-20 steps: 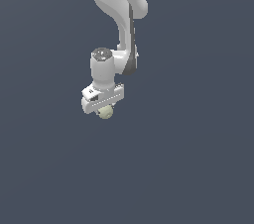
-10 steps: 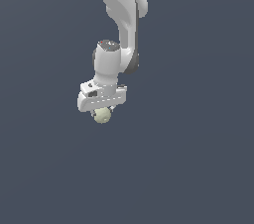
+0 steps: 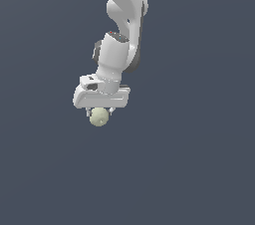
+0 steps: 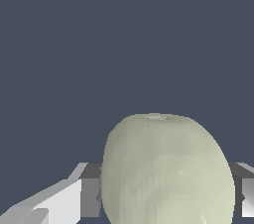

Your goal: Pick up the object and move it to a goal position.

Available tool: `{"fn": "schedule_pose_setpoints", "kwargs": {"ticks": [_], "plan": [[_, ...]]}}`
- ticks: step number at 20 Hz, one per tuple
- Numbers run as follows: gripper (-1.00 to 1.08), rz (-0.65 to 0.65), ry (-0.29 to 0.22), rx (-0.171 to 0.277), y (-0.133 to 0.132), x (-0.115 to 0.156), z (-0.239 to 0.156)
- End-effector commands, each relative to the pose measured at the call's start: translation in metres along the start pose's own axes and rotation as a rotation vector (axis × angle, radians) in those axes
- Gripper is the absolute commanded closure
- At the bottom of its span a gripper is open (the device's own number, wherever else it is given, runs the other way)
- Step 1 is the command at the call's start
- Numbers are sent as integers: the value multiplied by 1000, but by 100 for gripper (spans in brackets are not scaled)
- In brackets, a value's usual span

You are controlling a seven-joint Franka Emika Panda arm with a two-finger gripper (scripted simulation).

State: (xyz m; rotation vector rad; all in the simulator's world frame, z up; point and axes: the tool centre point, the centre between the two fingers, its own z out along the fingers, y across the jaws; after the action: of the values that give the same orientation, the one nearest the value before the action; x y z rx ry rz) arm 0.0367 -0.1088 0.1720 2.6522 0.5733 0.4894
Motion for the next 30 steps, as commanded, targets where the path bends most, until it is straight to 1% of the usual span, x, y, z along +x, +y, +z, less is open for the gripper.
{"fn": "schedule_pose_setpoints", "kwargs": {"ticks": [1, 20, 25, 30], "plan": [[108, 21, 16, -38, 8, 9, -8], [108, 169, 119, -305, 57, 64, -75], [108, 211, 149, -382, 70, 78, -97], [108, 259, 182, -469, 82, 91, -124]]}}
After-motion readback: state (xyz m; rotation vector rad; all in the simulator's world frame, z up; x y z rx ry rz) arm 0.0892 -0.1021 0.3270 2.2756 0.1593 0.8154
